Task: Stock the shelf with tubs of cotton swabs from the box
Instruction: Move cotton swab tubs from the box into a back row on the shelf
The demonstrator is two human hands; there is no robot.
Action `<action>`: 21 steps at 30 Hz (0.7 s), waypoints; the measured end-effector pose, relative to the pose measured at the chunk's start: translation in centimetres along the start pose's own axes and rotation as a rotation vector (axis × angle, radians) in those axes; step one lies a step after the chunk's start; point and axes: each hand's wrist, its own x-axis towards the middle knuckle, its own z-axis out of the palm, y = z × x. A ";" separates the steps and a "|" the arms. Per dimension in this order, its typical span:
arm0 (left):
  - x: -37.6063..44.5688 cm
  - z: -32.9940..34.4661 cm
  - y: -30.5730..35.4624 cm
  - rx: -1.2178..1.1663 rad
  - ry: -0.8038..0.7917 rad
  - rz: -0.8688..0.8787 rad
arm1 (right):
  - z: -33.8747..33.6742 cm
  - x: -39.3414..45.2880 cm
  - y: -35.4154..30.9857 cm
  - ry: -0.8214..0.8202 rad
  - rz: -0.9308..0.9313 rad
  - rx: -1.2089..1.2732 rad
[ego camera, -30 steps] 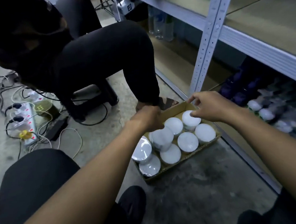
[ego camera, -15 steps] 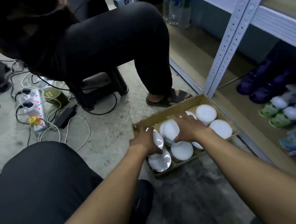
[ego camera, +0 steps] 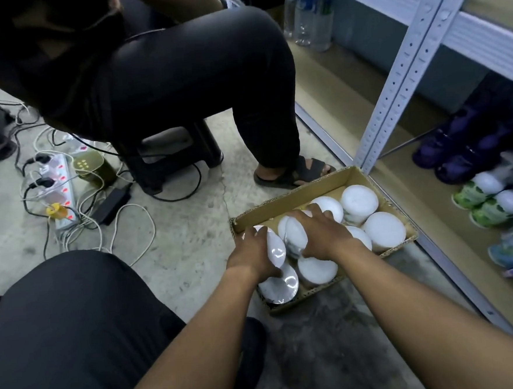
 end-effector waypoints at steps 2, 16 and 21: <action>0.1 0.1 -0.1 -0.004 0.005 0.003 | 0.0 -0.1 0.0 0.006 -0.004 0.007; -2.3 -8.5 8.0 0.040 0.128 0.195 | -10.3 -5.5 3.0 0.120 -0.063 -0.013; -6.4 -14.5 16.0 0.113 0.261 0.367 | -19.2 -15.1 5.6 0.312 0.010 -0.054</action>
